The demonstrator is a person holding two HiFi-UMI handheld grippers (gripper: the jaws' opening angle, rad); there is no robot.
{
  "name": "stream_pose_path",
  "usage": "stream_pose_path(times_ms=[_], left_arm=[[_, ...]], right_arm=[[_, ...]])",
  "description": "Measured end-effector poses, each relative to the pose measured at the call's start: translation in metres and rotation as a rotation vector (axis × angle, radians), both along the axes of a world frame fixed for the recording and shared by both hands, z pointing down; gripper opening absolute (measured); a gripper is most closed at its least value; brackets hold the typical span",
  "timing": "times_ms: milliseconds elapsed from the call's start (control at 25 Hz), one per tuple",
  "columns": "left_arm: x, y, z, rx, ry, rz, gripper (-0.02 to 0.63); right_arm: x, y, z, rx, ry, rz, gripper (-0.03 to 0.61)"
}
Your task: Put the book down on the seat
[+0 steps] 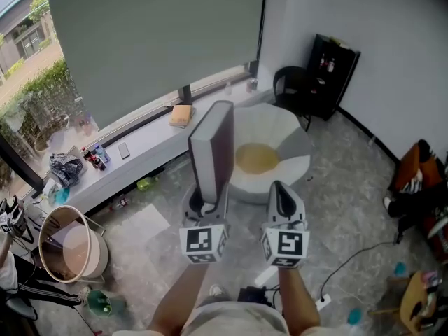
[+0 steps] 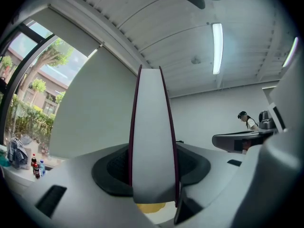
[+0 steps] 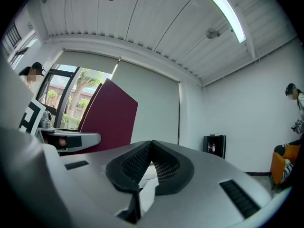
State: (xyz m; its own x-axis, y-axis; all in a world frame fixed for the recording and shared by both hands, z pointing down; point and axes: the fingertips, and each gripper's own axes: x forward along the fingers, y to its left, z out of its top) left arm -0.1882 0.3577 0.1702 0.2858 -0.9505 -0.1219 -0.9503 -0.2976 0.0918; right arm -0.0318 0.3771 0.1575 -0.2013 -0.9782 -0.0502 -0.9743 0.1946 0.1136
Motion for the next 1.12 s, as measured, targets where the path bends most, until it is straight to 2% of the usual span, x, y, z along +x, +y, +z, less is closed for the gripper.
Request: stream_pose_path(times_ms=[400,760,920,1120], left_arm=[[-0.025,-0.018,0.005,0.006,0.027,0.025,0.232],[-0.018,-0.078,0.011,-0.006,0.023,0.004,0.232],[-0.003,-0.121,0.011,-0.012,0.015,-0.002,0.232],[0.034,-0.178,0.002,-0.016,0.012,-0.003,0.232]], right_arm=[[-0.022,-0.009,0.012,-0.004,-0.011,0.020,0.005],[-0.012,-0.071,0.020,-0.023,-0.026,0.017,0.005],[0.005,-0.116,0.022,-0.028,-0.036,0.015,0.005],[0.043,-0.170,0.015,-0.030,-0.036,0.019,0.005]])
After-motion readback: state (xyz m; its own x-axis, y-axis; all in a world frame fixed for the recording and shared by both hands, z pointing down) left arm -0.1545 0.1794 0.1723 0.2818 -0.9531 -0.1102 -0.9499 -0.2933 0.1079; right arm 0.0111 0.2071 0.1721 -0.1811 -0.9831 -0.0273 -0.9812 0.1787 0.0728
